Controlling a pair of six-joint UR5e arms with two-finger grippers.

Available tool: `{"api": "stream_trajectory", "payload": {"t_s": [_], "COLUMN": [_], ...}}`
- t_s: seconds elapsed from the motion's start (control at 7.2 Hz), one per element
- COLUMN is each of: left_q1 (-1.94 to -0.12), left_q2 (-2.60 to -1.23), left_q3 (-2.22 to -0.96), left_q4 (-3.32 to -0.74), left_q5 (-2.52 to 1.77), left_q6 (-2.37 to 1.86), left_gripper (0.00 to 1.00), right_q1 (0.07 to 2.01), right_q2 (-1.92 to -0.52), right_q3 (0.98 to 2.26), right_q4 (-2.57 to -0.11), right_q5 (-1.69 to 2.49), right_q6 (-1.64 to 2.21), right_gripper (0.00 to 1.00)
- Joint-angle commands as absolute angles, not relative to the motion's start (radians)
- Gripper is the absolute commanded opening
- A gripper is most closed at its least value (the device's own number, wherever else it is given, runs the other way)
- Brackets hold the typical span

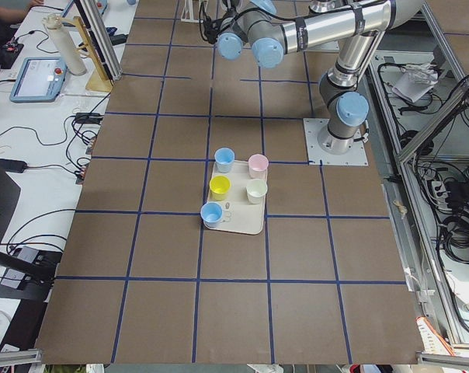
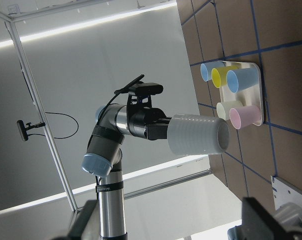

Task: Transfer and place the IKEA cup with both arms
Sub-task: 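Open the right gripper and pull back while the left gripper takes the cup, then carry the cup with the left gripper down onto the pastel cup tray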

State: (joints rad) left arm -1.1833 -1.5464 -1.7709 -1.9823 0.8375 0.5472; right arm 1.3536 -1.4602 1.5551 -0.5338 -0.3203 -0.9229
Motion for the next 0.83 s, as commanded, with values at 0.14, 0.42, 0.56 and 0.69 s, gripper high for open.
{"api": "stream_trajectory", "payload": {"t_s": [0.14, 0.42, 0.56, 0.69], "left_q1": [-1.047, -0.863, -0.757, -0.677], "left_q2": [-1.523, -1.555, -1.568, -1.601], "left_q3": [-1.709, -1.683, -1.677, -1.658], "left_q4": [-1.732, -1.569, -1.551, -1.548], "left_q5": [1.366, 1.461, 1.466, 1.471], "left_q6": [0.604, 0.882, 1.013, 1.160], "left_gripper": [0.00, 0.00, 0.00, 0.00], "right_q1": [1.353, 1.353, 1.353, 1.353], "right_q2": [-1.454, -1.445, -1.442, -1.443], "right_q3": [1.565, 1.566, 1.566, 1.568], "right_q4": [-0.560, -0.664, -0.764, -0.869], "right_q5": [-0.445, -0.565, -0.628, -0.728], "right_q6": [-0.916, -0.846, -0.757, -0.667], "right_gripper": [1.00, 1.00, 1.00, 1.00]}}
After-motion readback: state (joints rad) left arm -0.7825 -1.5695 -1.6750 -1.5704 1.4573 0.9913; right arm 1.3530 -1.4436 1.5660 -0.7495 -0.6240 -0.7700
